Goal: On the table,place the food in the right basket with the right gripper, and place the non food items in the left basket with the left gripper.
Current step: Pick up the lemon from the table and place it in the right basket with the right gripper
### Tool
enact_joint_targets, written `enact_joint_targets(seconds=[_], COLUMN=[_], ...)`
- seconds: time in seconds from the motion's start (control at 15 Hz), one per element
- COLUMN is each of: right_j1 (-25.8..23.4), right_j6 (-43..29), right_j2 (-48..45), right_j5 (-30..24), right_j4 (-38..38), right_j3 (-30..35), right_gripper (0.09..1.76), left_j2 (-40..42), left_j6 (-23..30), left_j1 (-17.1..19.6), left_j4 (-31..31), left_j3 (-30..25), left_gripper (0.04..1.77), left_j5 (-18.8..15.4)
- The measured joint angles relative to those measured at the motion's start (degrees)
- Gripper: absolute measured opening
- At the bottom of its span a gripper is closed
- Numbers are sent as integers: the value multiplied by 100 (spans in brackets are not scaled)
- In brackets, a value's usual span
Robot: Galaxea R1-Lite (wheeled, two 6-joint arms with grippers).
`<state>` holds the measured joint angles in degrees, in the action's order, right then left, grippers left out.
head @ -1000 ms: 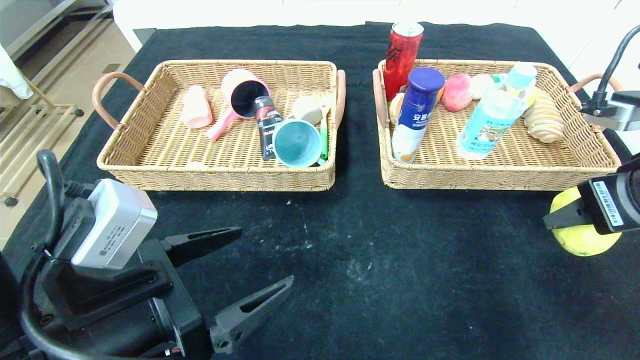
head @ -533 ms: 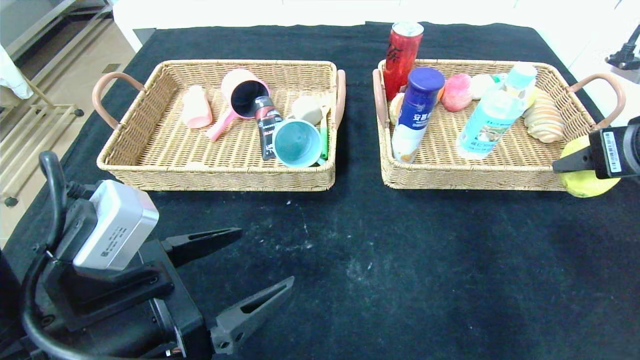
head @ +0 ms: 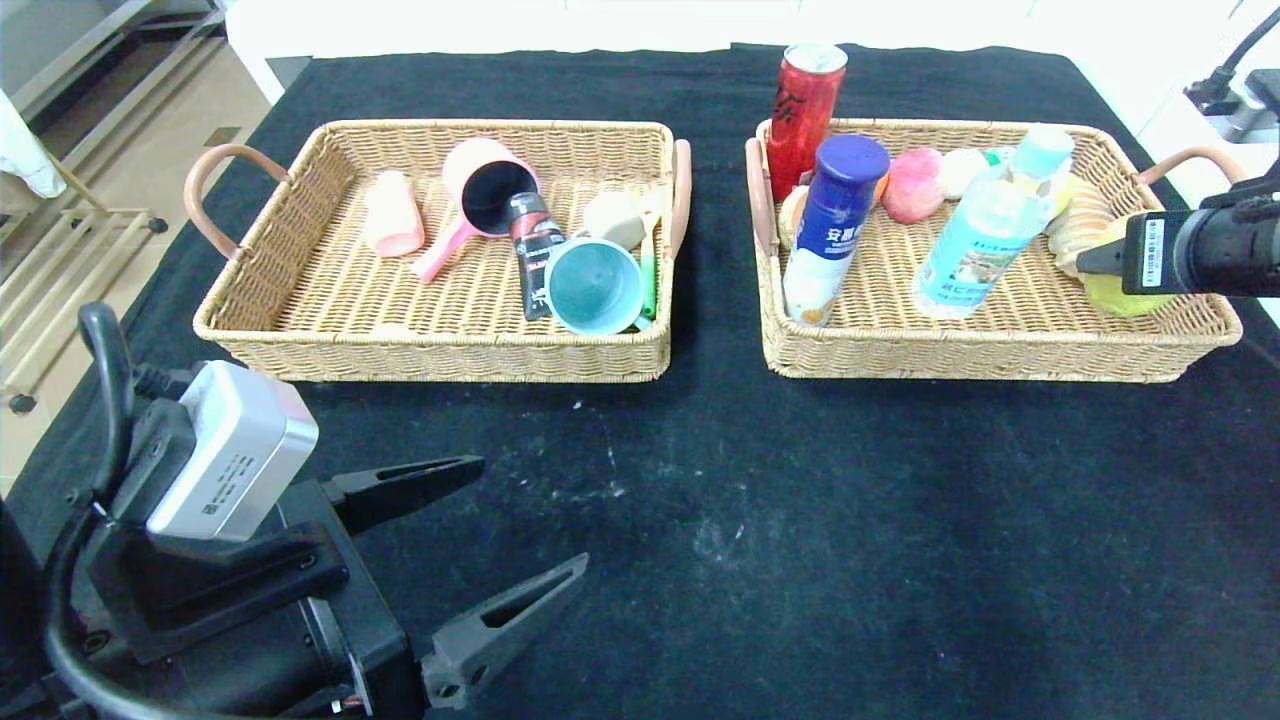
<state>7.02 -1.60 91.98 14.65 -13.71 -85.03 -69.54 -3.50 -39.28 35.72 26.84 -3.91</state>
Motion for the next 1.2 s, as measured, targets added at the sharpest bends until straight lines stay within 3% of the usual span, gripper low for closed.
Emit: enact_joint_targets(seconds=[0.47,0.73,0.93,1.2], right_j1=[-122,-160,-166,-151], right_j6=[2,-5,-13,26], right_j2=[336,405,427,428], right_j5=[-5,-13,-18,-24], right_j4=[1614,1666,1674,1669], right_j3=[427,523,529,535], right_gripper=[107,107,128,145], left_j2=[38,22,16,29], left_j6=[-184,-197,-199,-199], left_j1=[0,0,0,0], left_j4=[11,0,9,20], left_j3=[2,-20,-33,-33], left_gripper=[172,172,172,172], left_j5=[17,-2,11,26])
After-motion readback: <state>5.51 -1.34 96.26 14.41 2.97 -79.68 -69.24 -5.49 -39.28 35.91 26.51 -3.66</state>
